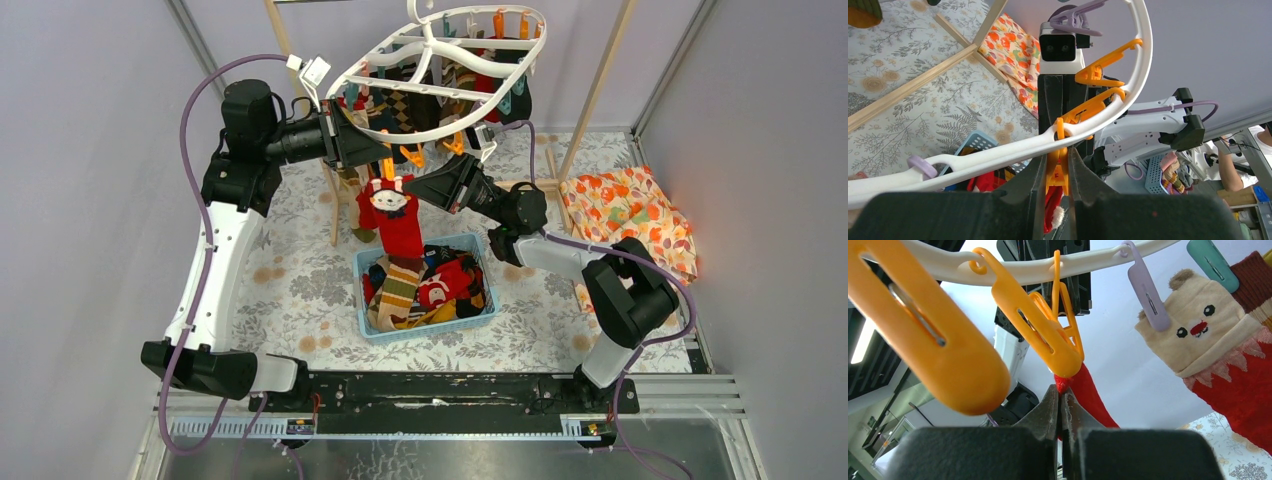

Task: Clip the socks to the hanger

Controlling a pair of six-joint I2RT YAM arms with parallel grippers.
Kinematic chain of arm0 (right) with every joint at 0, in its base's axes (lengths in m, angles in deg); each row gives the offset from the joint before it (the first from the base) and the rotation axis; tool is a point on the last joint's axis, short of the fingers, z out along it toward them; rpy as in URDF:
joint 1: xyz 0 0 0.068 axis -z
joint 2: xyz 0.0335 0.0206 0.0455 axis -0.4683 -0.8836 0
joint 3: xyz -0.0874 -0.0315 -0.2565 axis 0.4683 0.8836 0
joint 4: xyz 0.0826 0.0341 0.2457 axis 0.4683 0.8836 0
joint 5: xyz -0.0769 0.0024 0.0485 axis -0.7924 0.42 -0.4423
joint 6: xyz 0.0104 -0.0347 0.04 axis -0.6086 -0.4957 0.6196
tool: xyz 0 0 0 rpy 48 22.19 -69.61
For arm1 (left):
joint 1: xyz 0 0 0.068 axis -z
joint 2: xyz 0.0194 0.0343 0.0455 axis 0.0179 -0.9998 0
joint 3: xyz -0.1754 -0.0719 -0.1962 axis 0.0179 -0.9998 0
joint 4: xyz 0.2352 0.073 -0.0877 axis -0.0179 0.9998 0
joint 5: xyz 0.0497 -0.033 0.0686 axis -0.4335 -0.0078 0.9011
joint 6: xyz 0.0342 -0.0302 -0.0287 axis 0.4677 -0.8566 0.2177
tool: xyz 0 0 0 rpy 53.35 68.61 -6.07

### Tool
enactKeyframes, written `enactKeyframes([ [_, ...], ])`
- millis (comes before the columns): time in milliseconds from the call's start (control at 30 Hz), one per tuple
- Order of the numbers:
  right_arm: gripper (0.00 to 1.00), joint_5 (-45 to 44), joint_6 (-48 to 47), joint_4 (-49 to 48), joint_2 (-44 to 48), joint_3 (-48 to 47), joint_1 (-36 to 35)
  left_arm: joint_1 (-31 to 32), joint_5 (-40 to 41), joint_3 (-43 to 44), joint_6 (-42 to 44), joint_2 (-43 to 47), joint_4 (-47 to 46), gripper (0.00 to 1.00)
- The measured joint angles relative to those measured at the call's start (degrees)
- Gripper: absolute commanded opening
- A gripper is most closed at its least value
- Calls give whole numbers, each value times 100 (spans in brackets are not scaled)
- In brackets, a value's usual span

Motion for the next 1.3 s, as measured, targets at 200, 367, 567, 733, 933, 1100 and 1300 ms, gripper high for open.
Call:
enactKeyframes([
  [200, 0, -42, -50, -7, -4, 0, 0, 0, -63, -31, -4, 0, -24, 0],
  [367, 0, -133, -129, -13, -4, 0, 0, 0, -114, -55, -7, 0, -48, 0],
  [567, 0, -208, -273, -17, -4, -7, 0, 0, -175, -55, -7, 0, -66, 0],
  [733, 0, -310, -420, -20, -4, -98, 0, 0, -205, -55, -7, 0, -81, 0],
  [933, 0, -291, -505, -22, -15, -286, 0, 0, -232, -55, -7, 0, -90, 0],
  [1100, 0, -286, -745, -31, -13, -345, 0, 0, -238, -55, -7, 2, -101, 0],
  [1300, 0, -505, -1198, -35, 90, -205, -15, 0, -197, -55, 2, 9, -101, 5],
])
